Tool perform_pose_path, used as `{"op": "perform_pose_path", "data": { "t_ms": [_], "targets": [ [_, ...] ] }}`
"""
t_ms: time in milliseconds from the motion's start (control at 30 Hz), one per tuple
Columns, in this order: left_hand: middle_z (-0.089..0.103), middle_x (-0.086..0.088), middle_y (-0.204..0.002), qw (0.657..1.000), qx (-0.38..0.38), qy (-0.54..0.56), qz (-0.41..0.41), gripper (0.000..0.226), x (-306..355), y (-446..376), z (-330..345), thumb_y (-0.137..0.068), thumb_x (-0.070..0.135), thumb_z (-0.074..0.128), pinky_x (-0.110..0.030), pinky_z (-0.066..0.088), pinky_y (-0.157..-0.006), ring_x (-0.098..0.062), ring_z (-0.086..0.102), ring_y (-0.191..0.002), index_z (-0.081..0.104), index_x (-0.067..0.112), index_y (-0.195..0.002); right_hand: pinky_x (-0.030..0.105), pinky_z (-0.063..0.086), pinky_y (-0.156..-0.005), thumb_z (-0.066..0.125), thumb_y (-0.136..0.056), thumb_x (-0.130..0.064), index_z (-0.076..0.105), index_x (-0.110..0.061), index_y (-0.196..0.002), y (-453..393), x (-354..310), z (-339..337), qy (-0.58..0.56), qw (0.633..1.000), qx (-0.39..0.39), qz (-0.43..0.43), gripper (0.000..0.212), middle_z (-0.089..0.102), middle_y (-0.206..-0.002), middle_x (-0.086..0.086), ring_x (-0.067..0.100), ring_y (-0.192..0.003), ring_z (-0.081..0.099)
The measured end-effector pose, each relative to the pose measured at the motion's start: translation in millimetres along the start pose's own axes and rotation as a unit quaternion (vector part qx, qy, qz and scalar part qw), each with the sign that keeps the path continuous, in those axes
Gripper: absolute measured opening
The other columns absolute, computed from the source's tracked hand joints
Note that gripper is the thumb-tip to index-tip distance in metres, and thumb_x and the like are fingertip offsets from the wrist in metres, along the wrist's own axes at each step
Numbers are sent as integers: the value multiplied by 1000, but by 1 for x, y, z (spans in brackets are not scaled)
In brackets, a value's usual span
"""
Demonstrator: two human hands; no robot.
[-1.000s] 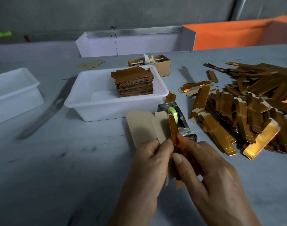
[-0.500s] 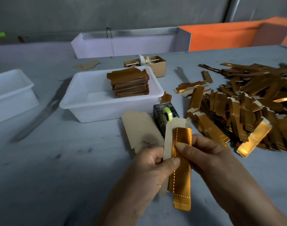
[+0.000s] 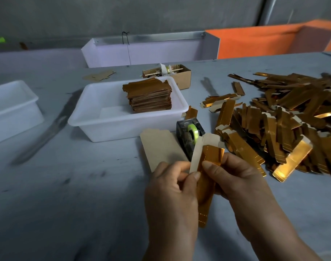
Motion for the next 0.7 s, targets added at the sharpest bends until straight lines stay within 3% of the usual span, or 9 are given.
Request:
{"op": "perform_pose_path", "data": {
  "t_ms": [167, 233, 367, 433, 500, 567, 633, 700],
  "targets": [
    [63, -7, -73, 958, -28, -244, 146, 31, 17, 11, 9, -63, 11, 76, -32, 51, -47, -26, 65, -69, 76, 7, -93, 11, 48, -48, 64, -81, -19, 70, -17, -77, 2, 3, 5, -16, 1000, 3, 11, 8, 68, -74, 9, 9, -63, 66],
    [64, -11, -72, 937, -24, -313, 152, 32, 22, 13, 13, -65, 6, 68, -34, 52, -48, -28, 65, -69, 75, 1, -96, 17, 53, -52, 65, -78, -21, 70, -13, -78, 3, 2, 6, -18, 1000, 2, 7, 9, 66, -77, 16, 19, -67, 66],
    [65, -11, -74, 919, -163, -345, 102, 43, 23, 12, 28, -77, 7, 38, -28, 51, -50, -26, 65, -67, 74, -4, -97, 20, 56, -55, 61, -65, -39, 73, -19, -75, 4, -1, 4, -44, 999, -9, 23, 25, 71, -75, 7, 18, -71, 68],
    [64, -9, -74, 935, -136, -308, 113, 37, 25, 13, 28, -75, 7, 41, -25, 49, -47, -20, 63, -69, 75, 0, -88, 26, 58, -61, 64, -62, -43, 73, -19, -78, 4, 0, 2, -33, 999, -16, 32, 30, 72, -77, 5, 18, -74, 70],
    [61, -5, -75, 960, -66, -244, 122, 18, 21, 17, 24, -69, 4, 69, -18, 41, -45, -12, 58, -72, 73, 6, -86, 32, 56, -66, 67, -59, -39, 72, -18, -80, 1, 2, -1, -21, 999, -8, 39, 30, 72, -80, 6, 22, -78, 69],
    [59, 3, -88, 969, -114, -189, 113, 39, 17, 24, 26, -65, 10, 82, -16, 43, -52, -12, 60, -81, 73, 19, -102, 28, 53, -63, 67, -59, -35, 71, -17, -79, -1, 3, -4, -31, 998, -5, 51, 28, 72, -78, 7, 21, -75, 70],
    [54, 16, -102, 991, -116, -69, -9, 33, 10, 16, 20, -83, 17, 70, -19, 52, -66, -9, 61, -92, 63, 39, -107, 26, 52, -62, 66, -60, -33, 70, -15, -78, -3, 4, -5, -35, 998, -7, 56, 27, 71, -74, 10, 21, -70, 69],
    [65, 10, -92, 964, -147, 122, -184, 20, -3, 10, 17, -87, 16, 67, -19, 53, -59, -10, 67, -78, 60, 34, -94, 33, 53, -69, 67, -64, -33, 69, -12, -75, -4, 4, -5, -37, 998, -8, 57, 23, 66, -73, 16, 27, -72, 65]
  ]
}}
Point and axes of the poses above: each hand's wrist, its own y-axis away from the middle knuckle, its own z-axis out of the palm, x = y × z, the point moved 3 cm from there along -y, towards the middle knuckle
